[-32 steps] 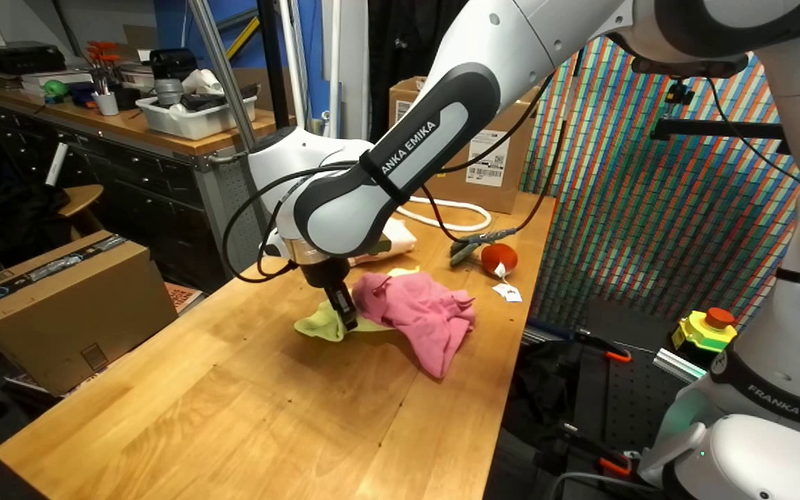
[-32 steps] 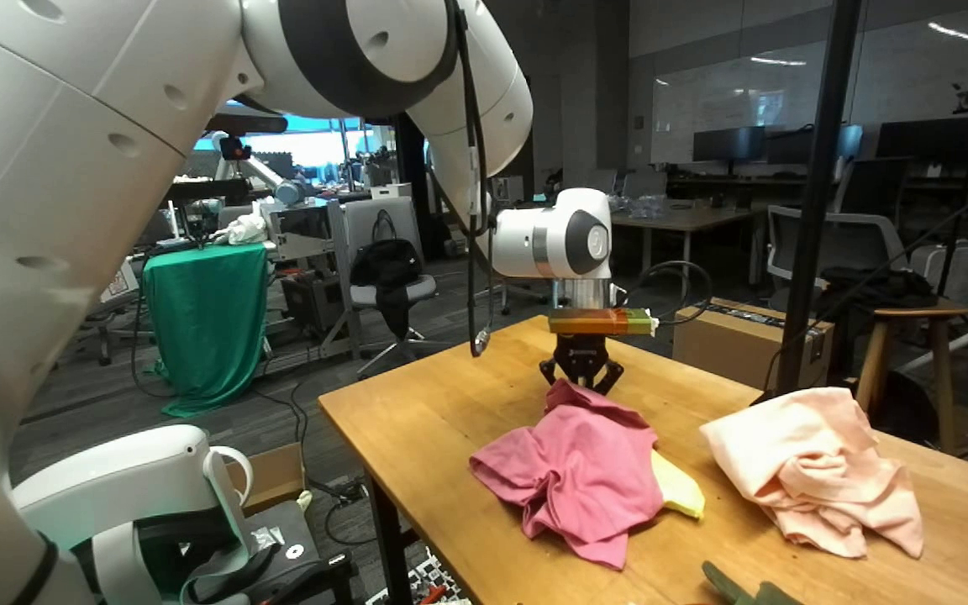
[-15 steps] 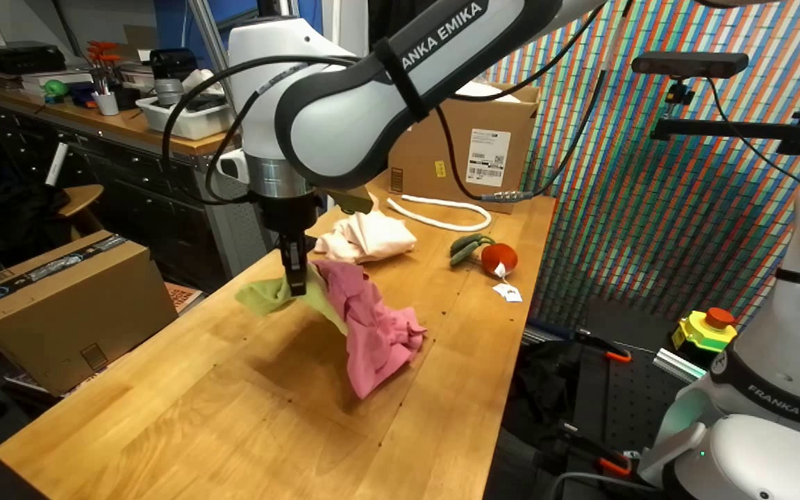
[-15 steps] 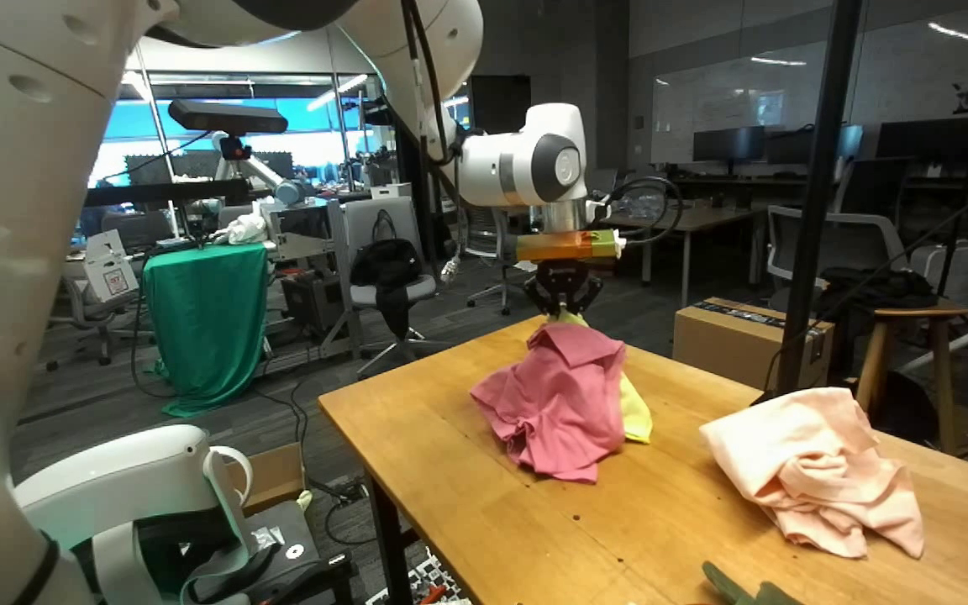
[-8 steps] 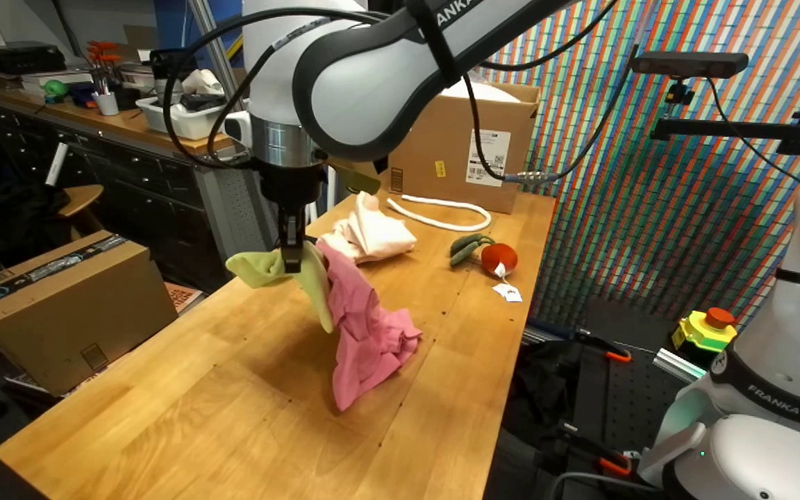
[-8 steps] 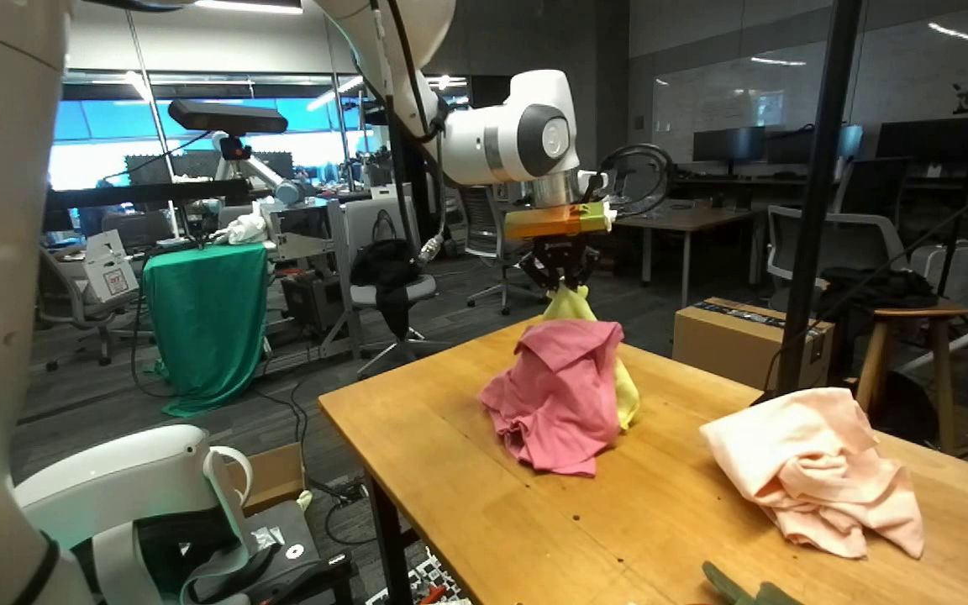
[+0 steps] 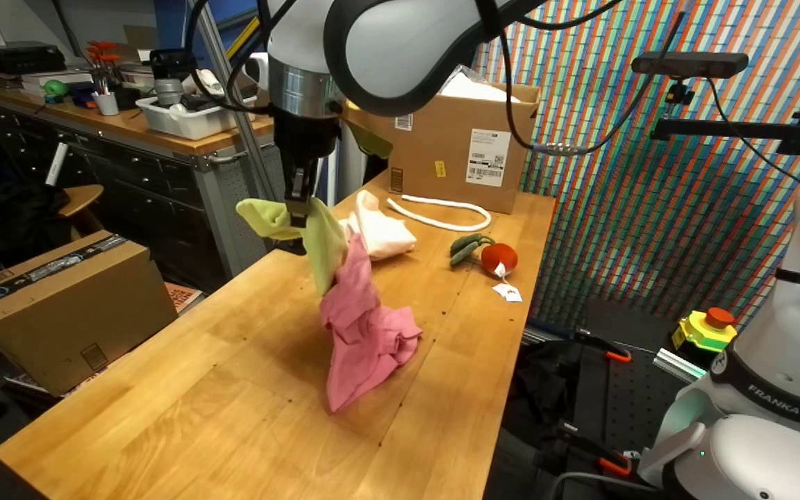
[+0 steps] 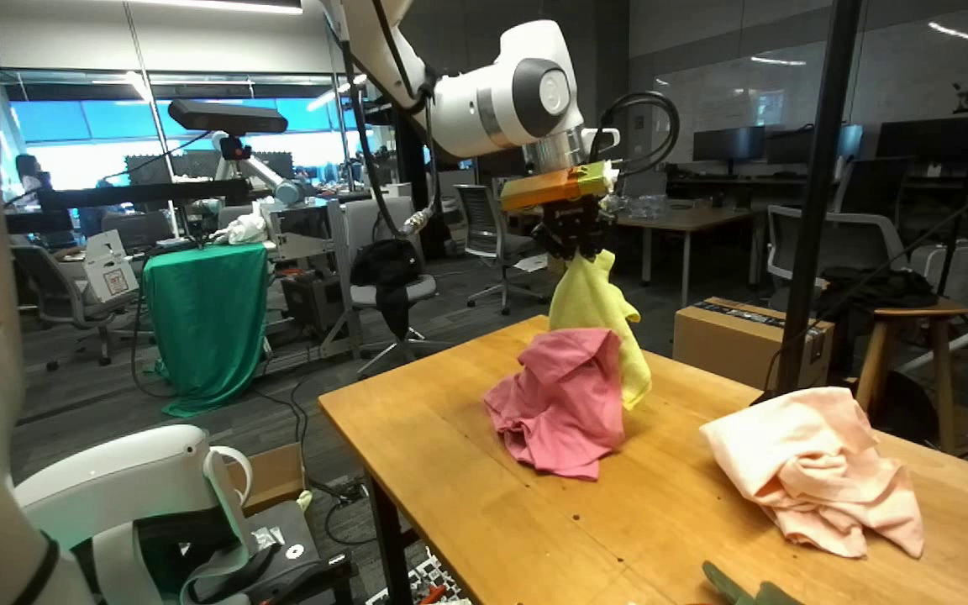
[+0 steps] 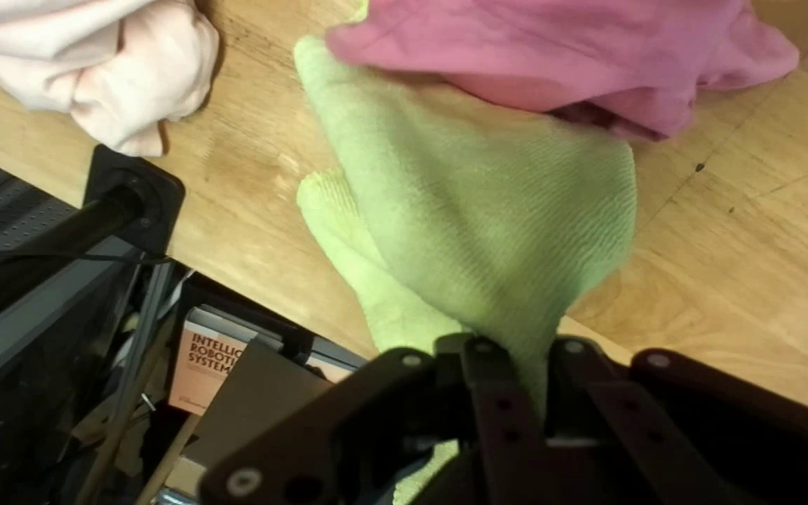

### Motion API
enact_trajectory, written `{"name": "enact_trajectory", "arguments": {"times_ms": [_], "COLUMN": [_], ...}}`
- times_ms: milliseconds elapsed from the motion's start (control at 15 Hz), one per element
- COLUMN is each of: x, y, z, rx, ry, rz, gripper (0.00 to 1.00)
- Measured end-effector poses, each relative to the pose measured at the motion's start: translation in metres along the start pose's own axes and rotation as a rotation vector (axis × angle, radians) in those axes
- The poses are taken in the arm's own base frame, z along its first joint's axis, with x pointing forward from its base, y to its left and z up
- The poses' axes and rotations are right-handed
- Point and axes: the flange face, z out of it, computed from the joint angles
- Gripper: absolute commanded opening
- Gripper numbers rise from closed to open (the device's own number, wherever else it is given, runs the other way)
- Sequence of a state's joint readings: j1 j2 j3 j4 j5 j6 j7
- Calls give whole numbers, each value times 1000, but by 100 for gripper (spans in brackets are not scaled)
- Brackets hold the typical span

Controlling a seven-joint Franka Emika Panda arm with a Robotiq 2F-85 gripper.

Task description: Separate the objects on the heap

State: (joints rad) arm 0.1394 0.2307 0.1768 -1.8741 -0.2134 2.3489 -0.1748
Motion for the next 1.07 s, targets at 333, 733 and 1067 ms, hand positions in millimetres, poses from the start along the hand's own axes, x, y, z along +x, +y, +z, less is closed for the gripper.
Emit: {"name": "enact_trajectory", "arguments": {"times_ms": [333,733,1067], "x": [0,-3,-6], "y": [11,16,17], "z": [-38,-71,-81], "rx": [-55,-80,-82], "ry": [57,121,139], "rz": [71,135,172], "gripper": [3,3,3]}}
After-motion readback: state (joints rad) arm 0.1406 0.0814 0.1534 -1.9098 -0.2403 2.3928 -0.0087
